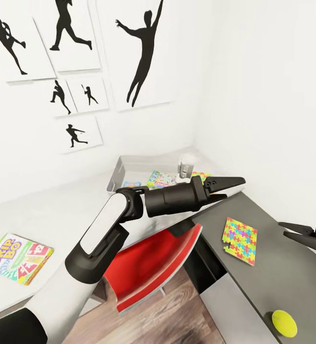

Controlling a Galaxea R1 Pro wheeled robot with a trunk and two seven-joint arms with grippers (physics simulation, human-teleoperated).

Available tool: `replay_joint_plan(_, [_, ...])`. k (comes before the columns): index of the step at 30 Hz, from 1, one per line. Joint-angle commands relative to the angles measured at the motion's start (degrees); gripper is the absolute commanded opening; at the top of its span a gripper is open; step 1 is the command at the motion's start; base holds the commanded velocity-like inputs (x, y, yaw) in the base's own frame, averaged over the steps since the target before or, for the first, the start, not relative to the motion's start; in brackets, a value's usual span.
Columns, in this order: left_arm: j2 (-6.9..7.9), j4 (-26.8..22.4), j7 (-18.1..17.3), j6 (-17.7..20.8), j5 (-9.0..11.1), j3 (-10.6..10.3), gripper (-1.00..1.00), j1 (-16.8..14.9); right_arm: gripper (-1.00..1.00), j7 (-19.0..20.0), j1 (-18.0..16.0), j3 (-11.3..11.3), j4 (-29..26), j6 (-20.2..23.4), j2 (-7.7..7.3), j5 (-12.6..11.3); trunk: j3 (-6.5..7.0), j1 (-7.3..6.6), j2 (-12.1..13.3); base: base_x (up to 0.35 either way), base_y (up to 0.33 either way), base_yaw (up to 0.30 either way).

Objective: Put all the toys in the child's room - the three board games (two on the bed and one on the table), the two jigsaw puzzles on the table, and the tennis ball on the table - inside the toy box on the table in the child's room.

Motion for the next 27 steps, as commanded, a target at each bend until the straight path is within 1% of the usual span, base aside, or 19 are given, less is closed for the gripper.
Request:
replay_joint_plan(1, [-0.01, 0.0, 0.5, 0.1, 0.6, 0.0, 1.00, 0.0, 1.00, 0.0, 0.0, 0.0, 0.0, 0.4, -0.03, -0.2, 0.00, 0.04, -0.1, -0.007, 0.000, 0.000])
replay_joint_plan(6, [0.32, 0.0, 0.4, 0.1, 0.6, 0.2, 1.00, 0.5, 1.00, 0.0, 0.0, 0.2, 0.0, 0.4, -0.02, -0.2, 0.46, 0.04, -0.1, -0.063, 0.000, 0.000])
replay_joint_plan(10, [0.49, 0.0, 0.3, 0.1, 0.6, 0.2, 1.00, 0.8, 1.00, 0.0, -0.1, 0.3, 0.0, 0.4, -0.02, -0.2, 0.83, 0.04, -0.1, -0.177, 0.000, 0.000])
replay_joint_plan(17, [0.61, 0.0, 0.3, 0.1, 0.6, 0.3, 1.00, 1.0, 1.00, 0.0, 0.0, 0.4, 0.0, 0.3, -0.02, -0.2, 1.48, 0.04, -0.1, -0.255, 0.024, 0.014])
replay_joint_plan(27, [0.70, 0.0, 0.3, 0.1, 0.6, 0.3, 1.00, 1.0, 1.00, 0.0, 0.0, 0.4, 0.0, 0.3, -0.02, -0.2, 2.10, 0.04, -0.1, -0.295, 0.093, 0.039])
